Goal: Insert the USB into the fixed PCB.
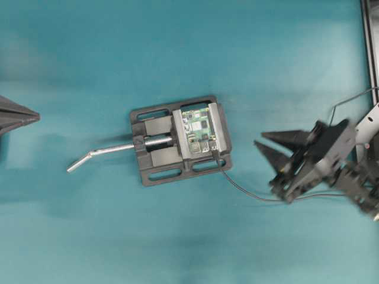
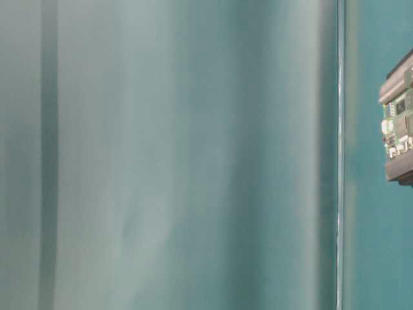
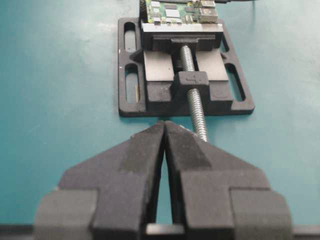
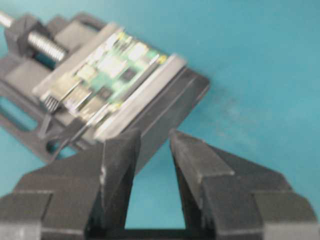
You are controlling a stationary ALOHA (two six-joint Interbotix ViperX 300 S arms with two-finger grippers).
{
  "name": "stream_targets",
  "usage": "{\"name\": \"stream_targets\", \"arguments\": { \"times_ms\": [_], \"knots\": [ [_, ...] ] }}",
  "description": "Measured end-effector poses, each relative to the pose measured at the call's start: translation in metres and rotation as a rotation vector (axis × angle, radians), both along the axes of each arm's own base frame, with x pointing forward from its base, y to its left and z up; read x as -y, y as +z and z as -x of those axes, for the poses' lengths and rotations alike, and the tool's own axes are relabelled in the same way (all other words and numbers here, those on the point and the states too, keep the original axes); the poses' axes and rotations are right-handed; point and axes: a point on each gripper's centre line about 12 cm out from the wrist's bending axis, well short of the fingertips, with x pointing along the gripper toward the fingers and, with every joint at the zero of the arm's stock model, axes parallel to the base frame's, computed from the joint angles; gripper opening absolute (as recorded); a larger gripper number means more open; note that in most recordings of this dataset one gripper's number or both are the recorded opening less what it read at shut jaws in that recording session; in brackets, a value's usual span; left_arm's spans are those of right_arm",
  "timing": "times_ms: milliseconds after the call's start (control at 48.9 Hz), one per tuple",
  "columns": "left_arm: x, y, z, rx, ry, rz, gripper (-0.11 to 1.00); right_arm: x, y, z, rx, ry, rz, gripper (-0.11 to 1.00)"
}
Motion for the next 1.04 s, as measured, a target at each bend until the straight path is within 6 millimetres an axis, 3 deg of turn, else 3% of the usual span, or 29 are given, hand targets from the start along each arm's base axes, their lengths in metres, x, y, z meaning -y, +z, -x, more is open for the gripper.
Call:
{"name": "stream_targets", "arguments": {
  "times_ms": [512, 675, 860, 1044],
  "knots": [
    [0.000, 0.001, 0.000, 0.002, 0.000, 0.001, 0.04, 0.071, 0.015, 0.084, 0.181, 0.198, 0.009, 0.36],
    [0.000, 0.001, 0.000, 0.002, 0.000, 0.001, 0.04, 0.088, 0.016, 0.114, 0.269, 0.220, 0.120, 0.37],
    [0.000, 0.001, 0.000, 0.002, 0.000, 0.001, 0.04, 0.082, 0.015, 0.130, 0.296, 0.342, 0.270, 0.37],
    [0.000, 0.001, 0.000, 0.002, 0.001, 0.003, 0.04, 0.066, 0.006, 0.127, 0.248, 0.496, 0.254, 0.36]
  ]
}}
